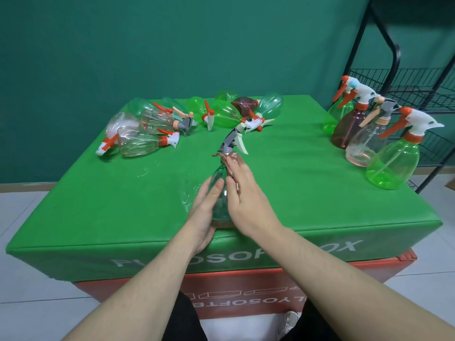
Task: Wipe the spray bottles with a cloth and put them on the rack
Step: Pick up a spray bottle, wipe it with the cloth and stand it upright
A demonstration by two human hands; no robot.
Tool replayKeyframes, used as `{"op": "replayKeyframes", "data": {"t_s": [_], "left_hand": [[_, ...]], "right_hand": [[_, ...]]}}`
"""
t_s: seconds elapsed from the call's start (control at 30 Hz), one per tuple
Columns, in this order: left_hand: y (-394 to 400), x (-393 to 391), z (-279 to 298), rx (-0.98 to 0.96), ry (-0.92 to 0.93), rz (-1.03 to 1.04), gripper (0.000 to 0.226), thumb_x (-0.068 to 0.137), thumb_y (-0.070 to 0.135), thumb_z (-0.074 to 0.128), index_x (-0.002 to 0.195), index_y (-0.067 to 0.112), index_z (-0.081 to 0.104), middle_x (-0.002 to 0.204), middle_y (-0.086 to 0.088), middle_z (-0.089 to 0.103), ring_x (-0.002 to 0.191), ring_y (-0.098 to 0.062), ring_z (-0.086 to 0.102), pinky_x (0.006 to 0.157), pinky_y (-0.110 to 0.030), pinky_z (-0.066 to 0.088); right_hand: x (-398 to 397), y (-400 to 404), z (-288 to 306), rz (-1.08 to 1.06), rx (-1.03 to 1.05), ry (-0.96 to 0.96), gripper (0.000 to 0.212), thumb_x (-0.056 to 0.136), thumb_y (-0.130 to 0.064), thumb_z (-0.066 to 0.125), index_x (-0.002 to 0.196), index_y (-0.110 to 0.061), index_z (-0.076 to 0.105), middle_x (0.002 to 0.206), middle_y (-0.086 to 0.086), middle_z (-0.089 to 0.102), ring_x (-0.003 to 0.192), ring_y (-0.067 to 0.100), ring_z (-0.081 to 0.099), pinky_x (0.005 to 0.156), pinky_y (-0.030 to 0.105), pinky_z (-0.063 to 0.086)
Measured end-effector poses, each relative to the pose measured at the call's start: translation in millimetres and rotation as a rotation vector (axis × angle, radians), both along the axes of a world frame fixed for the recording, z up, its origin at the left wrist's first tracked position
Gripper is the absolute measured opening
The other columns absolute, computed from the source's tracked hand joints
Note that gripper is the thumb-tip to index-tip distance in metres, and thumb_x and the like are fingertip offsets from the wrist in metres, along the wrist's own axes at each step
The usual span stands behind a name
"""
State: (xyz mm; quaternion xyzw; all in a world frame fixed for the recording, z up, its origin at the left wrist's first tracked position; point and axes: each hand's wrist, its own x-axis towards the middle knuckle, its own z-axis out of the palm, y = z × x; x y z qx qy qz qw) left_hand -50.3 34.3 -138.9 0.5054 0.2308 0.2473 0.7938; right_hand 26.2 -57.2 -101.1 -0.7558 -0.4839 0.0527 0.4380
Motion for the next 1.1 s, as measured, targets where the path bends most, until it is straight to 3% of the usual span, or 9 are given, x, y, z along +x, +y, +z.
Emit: {"op": "replayKeyframes", "data": {"t_s": [0.17,0.23,0.37,0.53,0.67,0.73,0.9,1.0,1.1], "left_hand": [[-1,1,1,-0.013,-0.014,0.018,0.075,0.080,0.056,0.068,0.145,0.022,0.053,0.130,-0.004,0.071,0.117,-0.023,0.070,0.090,-0.040,0.056],[0,0,2,-0.026,-0.005,0.037,0.079,0.079,0.062,0.069,0.145,0.021,0.053,0.133,-0.004,0.070,0.123,-0.024,0.066,0.090,-0.039,0.055],[-1,0,2,-0.039,0.017,0.079,0.109,0.060,0.078,0.082,0.148,0.023,0.049,0.138,-0.004,0.067,0.127,-0.024,0.064,0.103,-0.048,0.051],[-2,0,4,-0.039,0.002,0.092,0.085,0.070,0.068,0.069,0.141,0.023,0.051,0.127,-0.007,0.072,0.119,-0.029,0.069,0.102,-0.051,0.054],[-4,-2,6,-0.037,0.010,0.087,0.075,0.077,0.063,0.070,0.136,0.021,0.053,0.128,-0.013,0.071,0.110,-0.030,0.071,0.096,-0.052,0.055],[-4,-3,7,-0.025,0.021,0.059,0.091,0.071,0.073,0.075,0.140,0.018,0.054,0.131,-0.013,0.069,0.116,-0.032,0.069,0.097,-0.054,0.055],[-4,-3,7,0.007,0.016,-0.026,0.102,0.063,0.073,0.078,0.143,0.014,0.055,0.132,-0.011,0.070,0.118,-0.025,0.069,0.085,-0.036,0.062],[-5,-2,6,0.014,0.005,-0.051,0.113,0.052,0.079,0.084,0.143,0.017,0.056,0.131,-0.008,0.071,0.115,-0.023,0.070,0.083,-0.034,0.061],[-5,-4,9,-0.020,0.007,-0.066,0.107,0.055,0.072,0.085,0.142,0.017,0.057,0.120,-0.007,0.075,0.100,-0.020,0.074,0.069,-0.036,0.061]], "right_hand": [[-11,-17,-18,-0.017,-0.114,-0.128,0.056,0.107,-0.041,0.023,0.160,-0.043,0.008,0.169,-0.018,-0.004,0.155,0.004,0.000,0.126,0.052,0.007],[-17,-22,-22,-0.011,-0.154,-0.181,0.058,0.103,-0.048,0.015,0.160,-0.045,0.003,0.168,-0.019,-0.012,0.155,0.007,-0.010,0.126,0.054,0.000],[-20,-31,-30,0.006,-0.172,-0.243,0.058,0.101,-0.049,0.012,0.159,-0.047,0.001,0.166,-0.021,-0.018,0.153,0.006,-0.018,0.125,0.055,-0.003],[-21,-47,-43,0.048,-0.182,-0.270,0.057,0.103,-0.049,0.015,0.156,-0.052,-0.003,0.165,-0.022,-0.021,0.153,0.007,-0.019,0.125,0.055,0.000],[-20,-50,-44,0.061,-0.133,-0.207,0.056,0.103,-0.048,0.017,0.155,-0.053,-0.004,0.165,-0.024,-0.019,0.154,0.004,-0.016,0.126,0.054,0.003],[-16,-47,-38,0.050,-0.112,-0.191,0.056,0.102,-0.049,0.017,0.154,-0.053,-0.004,0.165,-0.025,-0.018,0.153,0.003,-0.015,0.127,0.053,0.005],[-9,-35,-24,0.063,-0.092,-0.221,0.054,0.103,-0.049,0.017,0.153,-0.053,-0.001,0.164,-0.026,-0.017,0.154,0.004,-0.014,0.127,0.049,0.006],[-4,-21,-16,0.058,-0.044,-0.177,0.056,0.104,-0.046,0.022,0.159,-0.043,0.015,0.168,-0.017,-0.002,0.156,0.008,-0.004,0.127,0.047,0.011],[0,-7,-5,0.045,-0.002,-0.124,0.053,0.107,-0.037,0.031,0.159,-0.030,0.029,0.169,-0.007,0.012,0.156,0.010,0.009,0.127,0.037,0.013]]}}
